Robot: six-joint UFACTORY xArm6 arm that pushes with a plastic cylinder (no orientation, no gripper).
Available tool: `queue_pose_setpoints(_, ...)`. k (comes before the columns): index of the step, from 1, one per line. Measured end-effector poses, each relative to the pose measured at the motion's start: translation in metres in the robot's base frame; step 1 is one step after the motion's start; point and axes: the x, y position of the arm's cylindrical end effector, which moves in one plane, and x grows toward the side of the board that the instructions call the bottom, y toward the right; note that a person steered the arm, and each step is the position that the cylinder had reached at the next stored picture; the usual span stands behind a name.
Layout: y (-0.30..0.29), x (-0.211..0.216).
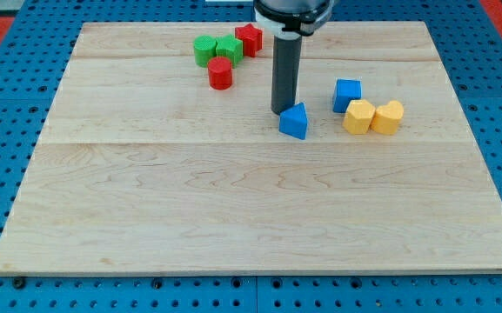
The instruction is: Move the blue blocks closer to the yellow blocks
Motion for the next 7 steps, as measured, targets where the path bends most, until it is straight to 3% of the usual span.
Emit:
queue_pose_setpoints(1, -0.054, 0.026)
queue_pose_setpoints(2, -0.020, 0.036)
queue_pose_setpoints(3, 0.014, 0.006)
queue_pose_setpoints(7, 0.036, 0.007)
